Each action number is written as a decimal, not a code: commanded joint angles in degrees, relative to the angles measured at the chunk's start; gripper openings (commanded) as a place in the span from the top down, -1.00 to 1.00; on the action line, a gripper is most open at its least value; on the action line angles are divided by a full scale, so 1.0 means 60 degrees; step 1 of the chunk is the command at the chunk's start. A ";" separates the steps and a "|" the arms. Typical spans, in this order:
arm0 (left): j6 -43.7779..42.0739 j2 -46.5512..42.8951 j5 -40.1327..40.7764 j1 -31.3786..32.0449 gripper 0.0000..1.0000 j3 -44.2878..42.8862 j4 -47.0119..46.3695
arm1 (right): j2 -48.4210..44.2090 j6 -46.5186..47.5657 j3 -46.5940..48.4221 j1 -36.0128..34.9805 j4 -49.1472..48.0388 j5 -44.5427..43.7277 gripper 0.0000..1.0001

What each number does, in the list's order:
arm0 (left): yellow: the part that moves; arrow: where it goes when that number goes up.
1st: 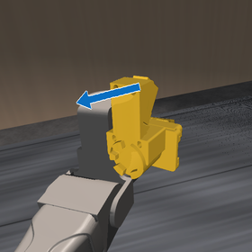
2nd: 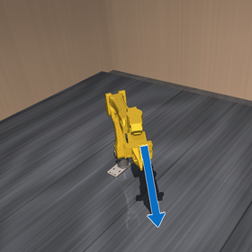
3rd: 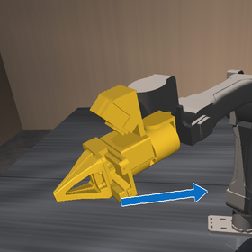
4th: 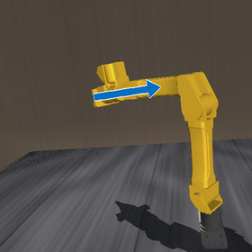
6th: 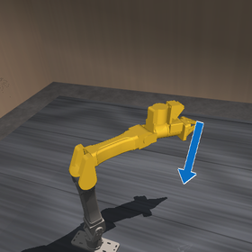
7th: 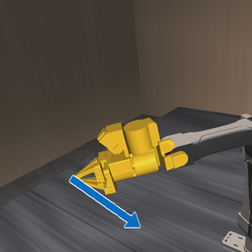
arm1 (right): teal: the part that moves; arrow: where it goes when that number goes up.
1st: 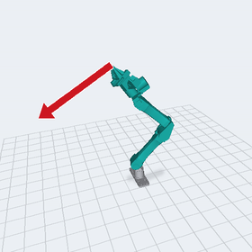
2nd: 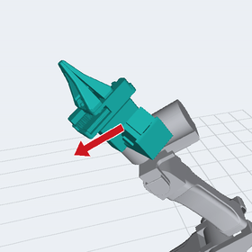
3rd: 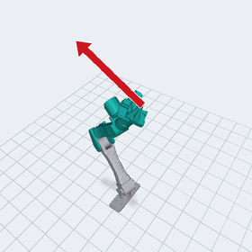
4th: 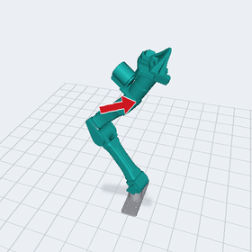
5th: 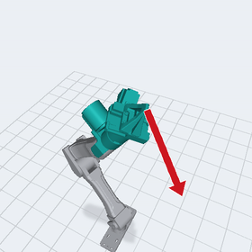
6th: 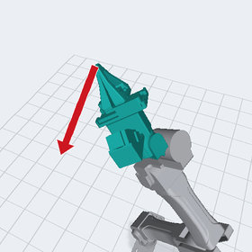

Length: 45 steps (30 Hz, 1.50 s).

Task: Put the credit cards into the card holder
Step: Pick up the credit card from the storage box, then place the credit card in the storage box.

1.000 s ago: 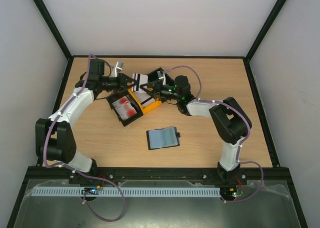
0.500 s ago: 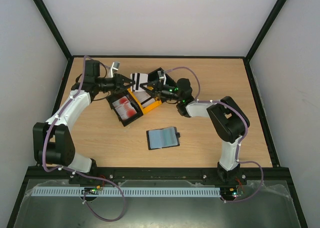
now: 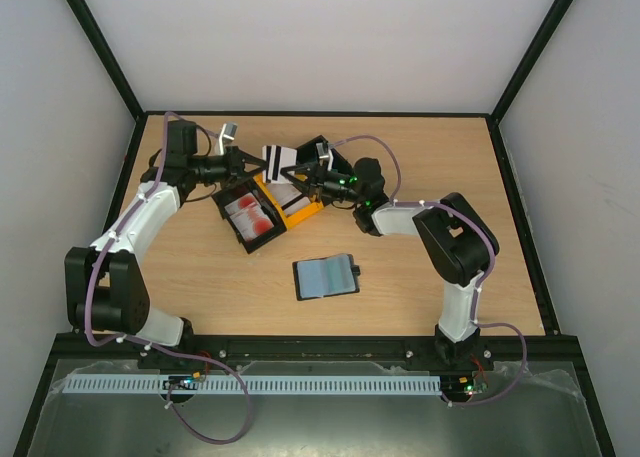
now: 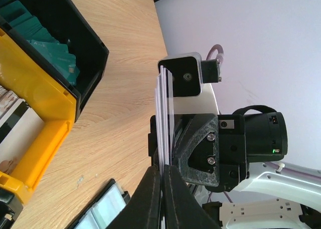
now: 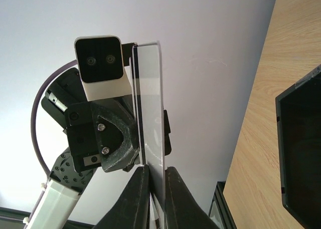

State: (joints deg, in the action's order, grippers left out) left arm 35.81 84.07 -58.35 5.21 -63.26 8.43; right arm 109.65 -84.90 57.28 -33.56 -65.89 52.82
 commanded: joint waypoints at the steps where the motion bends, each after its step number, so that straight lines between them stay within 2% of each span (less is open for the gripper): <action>1: -0.0071 -0.0257 -0.0288 -0.0042 0.95 0.0096 -0.0245 | 0.0090 0.0070 -0.0079 0.0057 -0.0307 0.0114 0.85; 13: -0.0148 -0.0329 0.0278 -0.0209 0.95 0.0105 0.0079 | -0.0076 0.0500 -0.0257 0.0071 0.0251 -0.0138 0.71; 18: -0.0154 -0.0254 0.0534 -0.0217 0.95 0.0188 0.0107 | -0.0092 0.0647 -0.0176 0.0073 0.0490 -0.0176 0.83; 25: -0.0763 -0.0099 0.1741 -0.0346 0.95 -0.0119 0.0976 | -0.0337 0.1601 -0.0347 0.0111 0.1733 -0.0520 0.90; 32: -0.1065 0.0115 0.2594 -0.0345 0.95 -0.0206 0.1437 | -0.0836 0.3428 -0.0374 0.0144 0.3970 -0.1109 0.96; 37: -0.1145 0.0584 0.3169 0.0140 0.95 -0.0303 0.1548 | -0.1156 0.4570 -0.0412 0.0144 0.5030 -0.1137 0.96; 42: -0.0645 0.1555 0.5248 0.1199 0.95 -0.1158 0.2115 | -0.1888 0.5677 -0.0895 0.0144 0.6275 -0.1476 0.96; 45: -0.0146 0.2203 0.5915 0.1599 0.95 -0.1576 0.2122 | -0.2361 0.6148 -0.1185 0.0144 0.7033 -0.1859 0.96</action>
State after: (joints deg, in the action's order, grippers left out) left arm 31.55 93.60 -31.48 12.05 -68.84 18.92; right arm 100.12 -55.05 52.23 -32.95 -31.29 44.84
